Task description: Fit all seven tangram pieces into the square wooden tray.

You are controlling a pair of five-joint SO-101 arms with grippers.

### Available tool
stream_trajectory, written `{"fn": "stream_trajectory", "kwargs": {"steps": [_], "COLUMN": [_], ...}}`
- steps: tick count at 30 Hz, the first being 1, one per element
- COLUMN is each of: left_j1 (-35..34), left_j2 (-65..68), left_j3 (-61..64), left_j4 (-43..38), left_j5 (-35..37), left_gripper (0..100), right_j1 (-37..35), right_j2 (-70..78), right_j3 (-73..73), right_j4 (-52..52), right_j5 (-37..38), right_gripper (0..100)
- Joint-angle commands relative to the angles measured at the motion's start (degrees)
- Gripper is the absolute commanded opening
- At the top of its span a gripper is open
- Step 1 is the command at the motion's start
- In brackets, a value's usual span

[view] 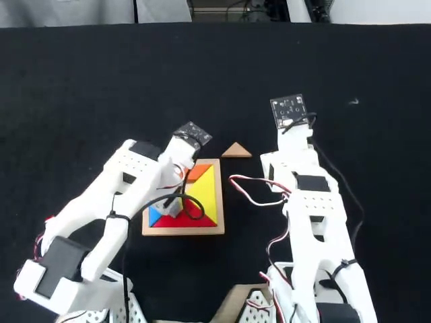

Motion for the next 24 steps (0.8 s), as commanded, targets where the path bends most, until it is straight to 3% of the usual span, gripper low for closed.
{"fn": "stream_trajectory", "kwargs": {"steps": [1, 8, 18, 24], "left_j1": [-2.7, -7.3, -7.5, -13.8], "left_j2": [-0.7, -0.7, -0.3, -0.1], "left_j3": [-4.8, -8.9, -11.5, -7.7], "left_j4": [0.9, 1.0, -0.1, -9.6], "left_j5": [-0.8, -0.9, -0.9, -0.9], "left_gripper": [20, 20, 20, 20], "right_j1": [0.5, 0.5, 0.5, 0.5], "right_j2": [-1.7, -1.7, -1.7, -1.7], "right_j3": [-0.3, -0.3, -0.3, 0.0], "right_j4": [-1.1, -1.1, -1.1, -1.2], "right_j5": [0.7, 0.7, 0.7, 0.7], "right_gripper": [1.1, 1.1, 1.1, 1.1]}}
